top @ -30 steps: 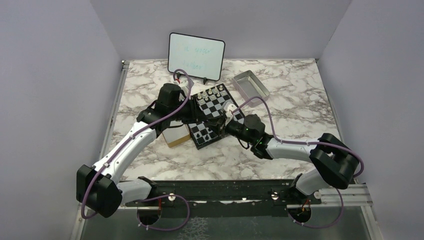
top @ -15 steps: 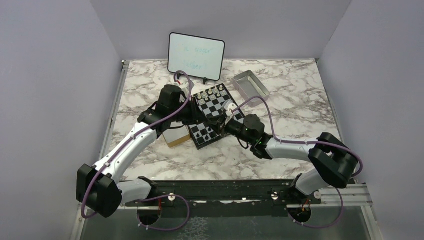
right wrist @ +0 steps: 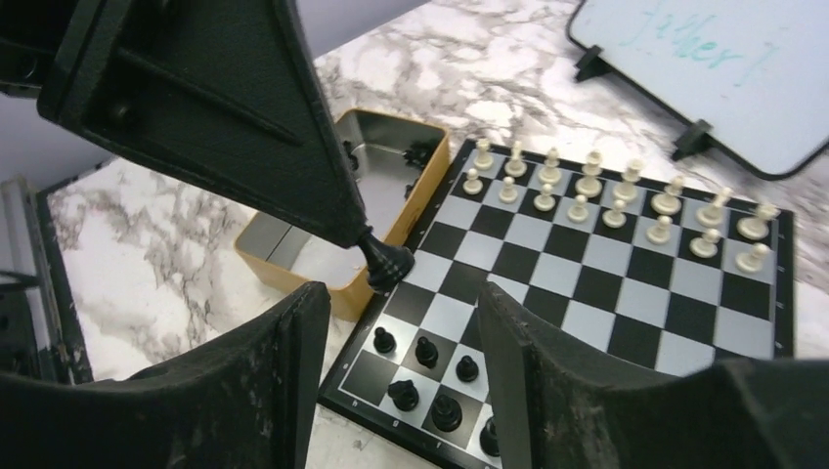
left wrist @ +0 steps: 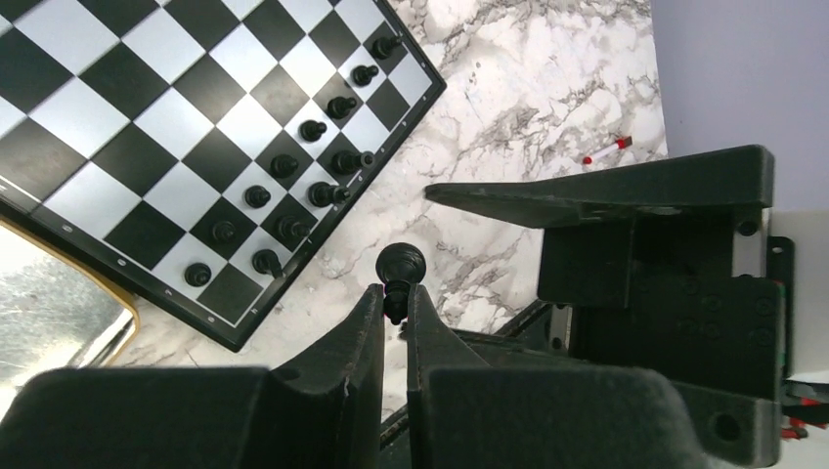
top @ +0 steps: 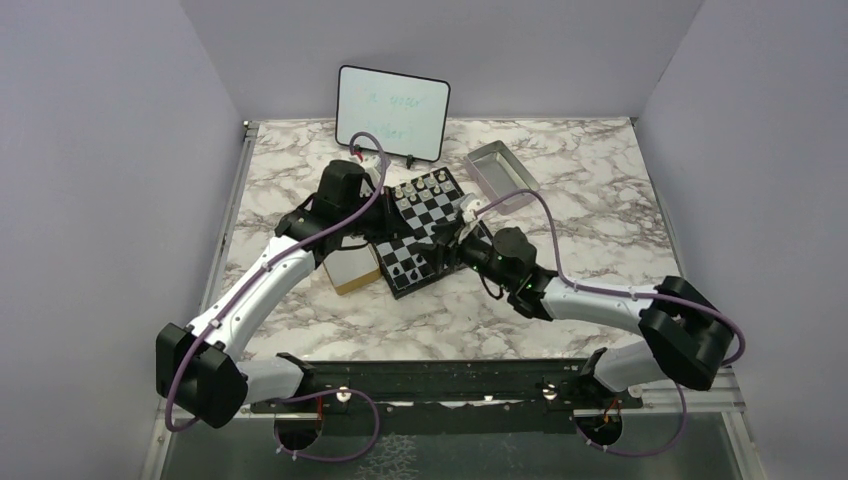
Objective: Set up the chess pieces on the board
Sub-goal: Place the chess piece on the chessboard.
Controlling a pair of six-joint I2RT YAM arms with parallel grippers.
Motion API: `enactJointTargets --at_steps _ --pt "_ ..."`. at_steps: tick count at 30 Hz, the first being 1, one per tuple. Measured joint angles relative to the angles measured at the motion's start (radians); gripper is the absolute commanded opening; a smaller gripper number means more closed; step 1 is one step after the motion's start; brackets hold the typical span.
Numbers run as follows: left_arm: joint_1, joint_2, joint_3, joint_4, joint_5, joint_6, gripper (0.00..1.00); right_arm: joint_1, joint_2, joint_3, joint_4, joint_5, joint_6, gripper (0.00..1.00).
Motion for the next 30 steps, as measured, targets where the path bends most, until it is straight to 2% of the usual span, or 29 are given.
enactJointTargets --at_steps 4,11,22,27,30 --pt "-0.002 0.008 0.053 -0.026 -0.025 0.026 0.07 0.000 -0.079 0.012 -0.113 0.109 0.062 0.70" --pt "-0.035 0.032 0.104 -0.074 -0.098 0.069 0.07 -0.045 -0.098 0.135 -0.393 0.235 0.105 0.71" --pt "-0.200 0.163 0.187 -0.171 -0.281 0.099 0.07 -0.456 -0.133 0.136 -0.610 0.234 0.244 0.70" --pt "-0.282 0.299 0.304 -0.185 -0.349 0.108 0.07 -0.607 -0.136 0.135 -0.642 0.198 0.303 0.71" --pt "-0.317 0.406 0.405 -0.200 -0.385 0.124 0.07 -0.655 -0.137 0.132 -0.644 0.173 0.332 0.70"
